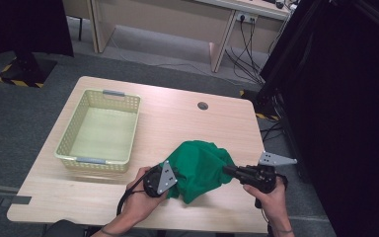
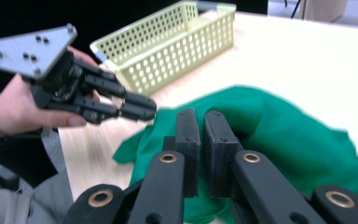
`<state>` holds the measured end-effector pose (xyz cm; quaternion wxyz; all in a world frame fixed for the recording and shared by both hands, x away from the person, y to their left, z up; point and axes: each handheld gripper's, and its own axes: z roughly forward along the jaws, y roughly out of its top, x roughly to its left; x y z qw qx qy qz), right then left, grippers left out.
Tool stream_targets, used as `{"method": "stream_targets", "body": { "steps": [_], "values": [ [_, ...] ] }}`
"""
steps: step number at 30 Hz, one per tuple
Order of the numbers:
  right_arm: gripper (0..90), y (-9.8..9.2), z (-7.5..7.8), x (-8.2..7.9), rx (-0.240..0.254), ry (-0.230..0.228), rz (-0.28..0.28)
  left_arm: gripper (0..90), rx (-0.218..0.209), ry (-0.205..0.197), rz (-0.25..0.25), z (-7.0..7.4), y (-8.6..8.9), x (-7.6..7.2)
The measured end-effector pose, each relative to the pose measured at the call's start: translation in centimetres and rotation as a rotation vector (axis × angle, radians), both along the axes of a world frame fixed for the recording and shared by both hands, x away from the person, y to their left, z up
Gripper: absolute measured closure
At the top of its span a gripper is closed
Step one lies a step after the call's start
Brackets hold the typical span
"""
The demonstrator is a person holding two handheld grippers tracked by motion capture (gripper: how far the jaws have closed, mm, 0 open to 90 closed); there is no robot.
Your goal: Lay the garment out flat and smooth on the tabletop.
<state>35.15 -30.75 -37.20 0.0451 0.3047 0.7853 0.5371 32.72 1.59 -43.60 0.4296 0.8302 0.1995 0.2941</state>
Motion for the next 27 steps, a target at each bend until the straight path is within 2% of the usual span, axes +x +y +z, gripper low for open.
{"method": "stream_targets", "body": {
  "steps": [6, 8, 12, 17, 20, 27],
  "values": [
    [85.5, 1.0, 2.5, 1.1, 0.005, -0.049, -0.002, 79.6, -0.03, -0.007, 0.004, 0.5, 0.1, 0.1],
    [85.5, 1.4, 3.2, 1.5, 0.009, -0.057, -0.006, 76.2, -0.034, -0.015, 0.002, 0.5, 0.1, 0.0],
    [85.5, 2.2, 4.1, 2.5, 0.019, -0.068, -0.02, 63.6, -0.035, -0.022, 0.011, 0.6, 0.1, 0.1],
    [85.4, 3.2, 4.6, 3.6, 0.016, -0.071, -0.036, 48.3, -0.018, -0.041, -0.004, 0.6, -0.2, 0.3],
    [85.4, 3.8, 4.7, 4.2, 0.016, -0.066, -0.041, 39.1, -0.02, -0.037, -0.009, 0.6, -0.4, 0.3],
    [85.4, 5.1, 5.0, 6.0, 0.006, -0.054, -0.045, 33.9, 0.024, -0.002, -0.048, 0.1, -0.9, 0.7]
  ]
}}
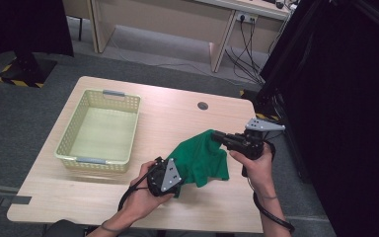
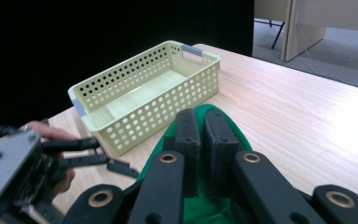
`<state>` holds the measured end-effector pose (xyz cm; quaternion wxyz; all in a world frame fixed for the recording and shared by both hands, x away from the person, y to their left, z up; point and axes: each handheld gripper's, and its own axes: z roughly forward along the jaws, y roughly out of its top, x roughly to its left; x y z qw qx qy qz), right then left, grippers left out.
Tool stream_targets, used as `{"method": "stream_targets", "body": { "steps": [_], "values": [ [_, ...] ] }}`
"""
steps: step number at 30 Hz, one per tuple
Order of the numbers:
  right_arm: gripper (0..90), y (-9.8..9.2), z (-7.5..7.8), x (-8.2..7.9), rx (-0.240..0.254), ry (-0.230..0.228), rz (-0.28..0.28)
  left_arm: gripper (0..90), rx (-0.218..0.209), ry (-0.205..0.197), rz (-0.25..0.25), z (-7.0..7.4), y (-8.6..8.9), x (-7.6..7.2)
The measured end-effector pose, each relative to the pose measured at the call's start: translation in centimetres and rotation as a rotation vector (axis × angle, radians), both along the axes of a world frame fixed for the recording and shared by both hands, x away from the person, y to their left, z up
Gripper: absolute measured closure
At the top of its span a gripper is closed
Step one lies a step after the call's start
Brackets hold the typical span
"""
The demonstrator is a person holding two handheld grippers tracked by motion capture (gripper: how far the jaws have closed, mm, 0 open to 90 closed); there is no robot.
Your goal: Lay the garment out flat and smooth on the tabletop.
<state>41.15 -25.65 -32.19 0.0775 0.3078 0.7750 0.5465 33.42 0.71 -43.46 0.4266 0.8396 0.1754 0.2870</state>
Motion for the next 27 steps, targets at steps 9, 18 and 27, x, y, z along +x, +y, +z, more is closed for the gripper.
{"method": "stream_targets", "body": {
  "steps": [9, 18, 27],
  "values": [
    [85.3, 1.9, -0.2, 2.1, -0.015, 0.023, -0.009, 34.4, 0.032, 0.006, 0.025, -0.5, -0.3, 0.6],
    [85.2, 3.0, -0.7, 2.9, -0.012, 0.041, -0.016, 56.9, 0.004, 0.013, 0.075, 0.0, -0.5, 2.4],
    [85.1, 4.0, -1.4, 3.5, -0.011, 0.063, -0.035, 83.4, -0.058, 0.035, 0.097, 0.2, -0.7, 3.5]
  ]
}}
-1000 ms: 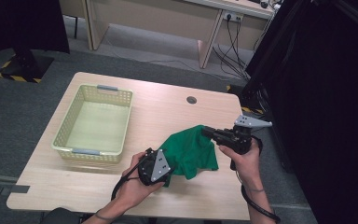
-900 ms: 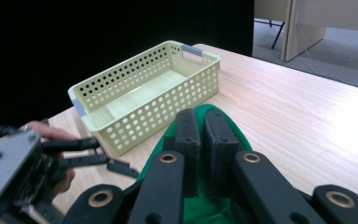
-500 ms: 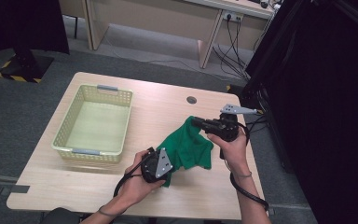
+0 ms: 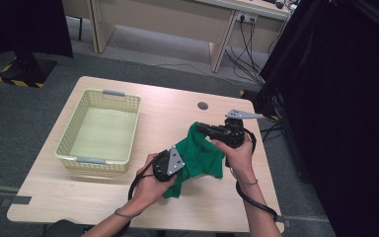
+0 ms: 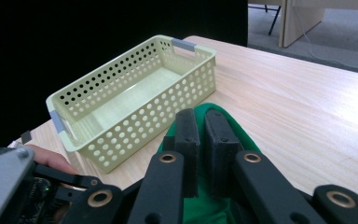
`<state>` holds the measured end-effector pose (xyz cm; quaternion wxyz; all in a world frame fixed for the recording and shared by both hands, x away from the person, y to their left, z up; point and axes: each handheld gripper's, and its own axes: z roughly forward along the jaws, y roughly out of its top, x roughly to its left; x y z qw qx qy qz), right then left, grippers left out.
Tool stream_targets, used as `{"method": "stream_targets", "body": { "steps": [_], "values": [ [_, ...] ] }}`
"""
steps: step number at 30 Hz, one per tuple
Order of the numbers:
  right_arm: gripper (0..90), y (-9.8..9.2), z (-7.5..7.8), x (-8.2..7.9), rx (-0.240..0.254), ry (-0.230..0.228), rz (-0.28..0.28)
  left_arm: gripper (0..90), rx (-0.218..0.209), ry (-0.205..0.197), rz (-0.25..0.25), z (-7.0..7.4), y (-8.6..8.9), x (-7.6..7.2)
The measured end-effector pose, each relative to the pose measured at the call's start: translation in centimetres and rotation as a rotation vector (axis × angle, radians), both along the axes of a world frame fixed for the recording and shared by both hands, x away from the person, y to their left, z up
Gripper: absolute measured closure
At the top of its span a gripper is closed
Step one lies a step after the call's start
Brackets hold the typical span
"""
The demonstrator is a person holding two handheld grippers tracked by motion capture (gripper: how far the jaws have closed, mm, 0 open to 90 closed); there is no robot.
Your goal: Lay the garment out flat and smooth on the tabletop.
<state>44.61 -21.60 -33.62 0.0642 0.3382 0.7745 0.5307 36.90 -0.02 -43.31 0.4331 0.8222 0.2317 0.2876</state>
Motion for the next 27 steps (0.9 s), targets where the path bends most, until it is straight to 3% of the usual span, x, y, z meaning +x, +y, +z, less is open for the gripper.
{"method": "stream_targets", "body": {
  "steps": [5, 10, 15, 18, 20, 21, 24, 27],
  "values": [
    [84.9, 0.5, -0.6, 0.6, -0.02, 0.019, -0.027, 84.4, -0.012, 0.008, 0.012, 0.2, 0.4, 0.3],
    [84.8, 1.1, -1.6, 1.4, -0.037, 0.042, -0.043, 79.3, -0.034, 0.025, 0.022, 0.1, 0.7, 0.1],
    [84.7, 1.5, -2.6, 2.0, -0.054, 0.063, -0.068, 62.2, -0.06, 0.023, -0.005, 0.4, 0.4, -1.4],
    [84.7, 1.8, -3.0, 2.2, -0.061, 0.068, -0.077, 50.1, -0.046, 0.005, -0.038, 0.6, -0.1, -2.4],
    [84.6, 2.0, -3.1, 2.3, -0.066, 0.068, -0.082, 43.0, -0.034, 0.029, -0.043, 0.5, -0.6, -2.7],
    [84.6, 2.0, -3.1, 2.3, -0.066, 0.07, -0.087, 41.5, -0.016, 0.009, -0.045, 0.3, -0.7, -2.5],
    [84.3, 2.3, -3.2, 2.4, -0.069, 0.072, -0.099, 40.9, -0.001, 0.033, -0.024, -0.2, -0.8, -1.7],
    [83.5, 2.7, -3.5, 2.5, -0.076, 0.077, -0.101, 48.4, 0.009, 0.051, -0.004, -0.5, -1.0, -1.2]
  ]
}}
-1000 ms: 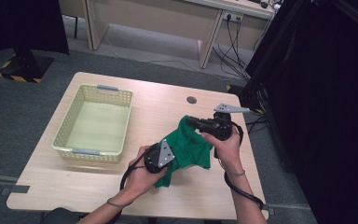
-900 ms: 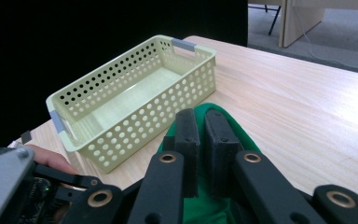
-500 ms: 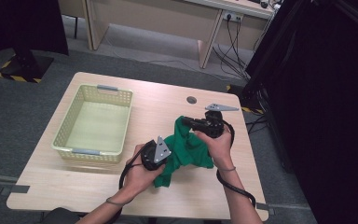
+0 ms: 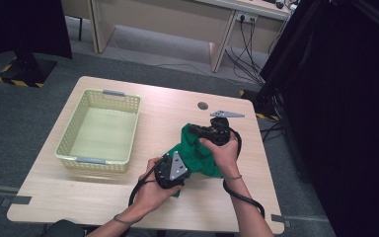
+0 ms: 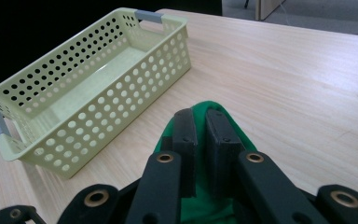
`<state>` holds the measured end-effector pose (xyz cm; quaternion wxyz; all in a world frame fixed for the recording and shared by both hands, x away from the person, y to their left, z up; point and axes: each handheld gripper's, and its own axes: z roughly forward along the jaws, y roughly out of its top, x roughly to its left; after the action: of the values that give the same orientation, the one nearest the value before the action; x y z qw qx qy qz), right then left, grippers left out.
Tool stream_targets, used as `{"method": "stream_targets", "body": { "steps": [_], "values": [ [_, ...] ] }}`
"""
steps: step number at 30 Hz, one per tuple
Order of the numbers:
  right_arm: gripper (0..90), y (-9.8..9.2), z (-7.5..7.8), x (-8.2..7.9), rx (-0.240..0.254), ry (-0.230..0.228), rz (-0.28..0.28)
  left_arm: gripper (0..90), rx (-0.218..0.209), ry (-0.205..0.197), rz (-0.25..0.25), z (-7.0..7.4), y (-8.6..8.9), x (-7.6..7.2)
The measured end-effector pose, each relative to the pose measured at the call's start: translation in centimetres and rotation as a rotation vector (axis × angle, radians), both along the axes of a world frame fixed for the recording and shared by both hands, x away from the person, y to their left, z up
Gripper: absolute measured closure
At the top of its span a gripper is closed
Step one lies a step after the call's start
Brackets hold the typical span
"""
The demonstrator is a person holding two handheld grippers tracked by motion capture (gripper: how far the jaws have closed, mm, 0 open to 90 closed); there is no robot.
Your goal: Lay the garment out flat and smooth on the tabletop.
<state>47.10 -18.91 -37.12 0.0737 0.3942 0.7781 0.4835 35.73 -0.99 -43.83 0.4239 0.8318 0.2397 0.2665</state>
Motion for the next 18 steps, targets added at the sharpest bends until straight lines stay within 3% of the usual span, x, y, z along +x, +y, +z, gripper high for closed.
{"method": "stream_targets", "body": {
  "steps": [4, 8, 13, 18],
  "values": [
    [80.7, 0.7, -0.6, 0.0, -0.014, 0.016, 0.012, 63.8, 0.016, 0.019, 0.013, -0.4, 0.0, 0.9],
    [71.4, 1.1, -1.3, -0.2, -0.037, 0.038, 0.027, 75.1, 0.009, 0.038, 0.021, -0.7, 0.0, 1.4],
    [55.3, 0.5, -1.6, -0.5, -0.058, 0.032, 0.017, 80.7, -0.003, 0.047, 0.026, -0.7, 0.2, 1.8],
    [49.6, -2.1, -1.4, -1.3, -0.067, 0.002, -0.013, 82.0, -0.016, 0.038, 0.047, -0.2, 0.8, 1.9]
  ]
}}
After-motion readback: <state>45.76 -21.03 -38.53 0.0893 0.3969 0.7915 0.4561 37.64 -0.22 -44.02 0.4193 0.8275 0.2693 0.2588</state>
